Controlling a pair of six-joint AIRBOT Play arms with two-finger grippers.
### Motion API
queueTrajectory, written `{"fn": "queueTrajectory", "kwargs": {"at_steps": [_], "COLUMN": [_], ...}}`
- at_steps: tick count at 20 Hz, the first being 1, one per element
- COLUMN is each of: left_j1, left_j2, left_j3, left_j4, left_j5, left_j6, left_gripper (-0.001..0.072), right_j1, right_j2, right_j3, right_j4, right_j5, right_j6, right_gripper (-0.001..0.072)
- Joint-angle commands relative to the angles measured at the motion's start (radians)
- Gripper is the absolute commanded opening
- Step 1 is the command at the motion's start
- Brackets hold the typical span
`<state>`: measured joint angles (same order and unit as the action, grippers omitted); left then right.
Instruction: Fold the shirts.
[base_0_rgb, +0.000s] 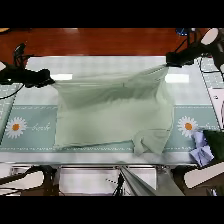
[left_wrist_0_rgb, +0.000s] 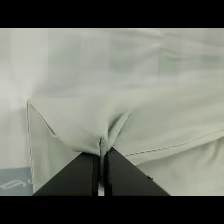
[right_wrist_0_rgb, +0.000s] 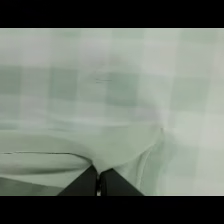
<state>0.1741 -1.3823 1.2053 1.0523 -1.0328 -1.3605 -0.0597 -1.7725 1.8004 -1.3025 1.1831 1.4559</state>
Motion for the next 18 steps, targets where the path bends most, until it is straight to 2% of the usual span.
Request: {"fn": "queueTrajectory", "kwargs": {"at_steps": [1,3,6,12,13,15,16,18], "left_j1": [-0.004,-0.004,-0.004,-0.005,-0.005,0.002,0.011,0.034], "left_j2": [-0.037,-0.034,-0.037,-0.060,-0.060,-0.057,-0.053,-0.027], "left_j3": [0.000,0.005,0.005,0.000,0.000,0.008,0.014,0.014], "left_j4": [0.002,0.005,0.092,0.122,0.122,0.130,0.130,0.130], "left_j5": [0.048,-0.045,-0.198,-0.216,-0.226,-0.272,-0.300,-0.359], "left_j6": [0.007,0.007,0.001,-0.055,-0.054,-0.054,-0.045,-0.032], "left_gripper": [0.0028,0.0028,0.0028,0.0031,0.0084,0.0396,0.0436,0.0436], "right_j1": [0.000,0.000,-0.004,0.001,0.000,-0.007,-0.016,-0.051], "right_j2": [-0.032,-0.009,0.012,-0.031,-0.032,-0.019,-0.007,0.031], "right_j3": [0.000,0.000,0.000,-0.002,-0.002,-0.001,-0.001,-0.001], "right_j4": [0.001,-0.029,-0.079,-0.085,-0.092,-0.115,-0.145,-0.156], "right_j5": [0.019,0.122,0.278,0.406,0.415,0.447,0.479,0.540], "right_j6": [-0.002,-0.010,-0.012,0.018,0.015,-0.037,-0.045,-0.036], "right_gripper": [0.0030,0.0030,0.0031,0.0031,0.0068,0.0321,0.0365,0.0365]}}
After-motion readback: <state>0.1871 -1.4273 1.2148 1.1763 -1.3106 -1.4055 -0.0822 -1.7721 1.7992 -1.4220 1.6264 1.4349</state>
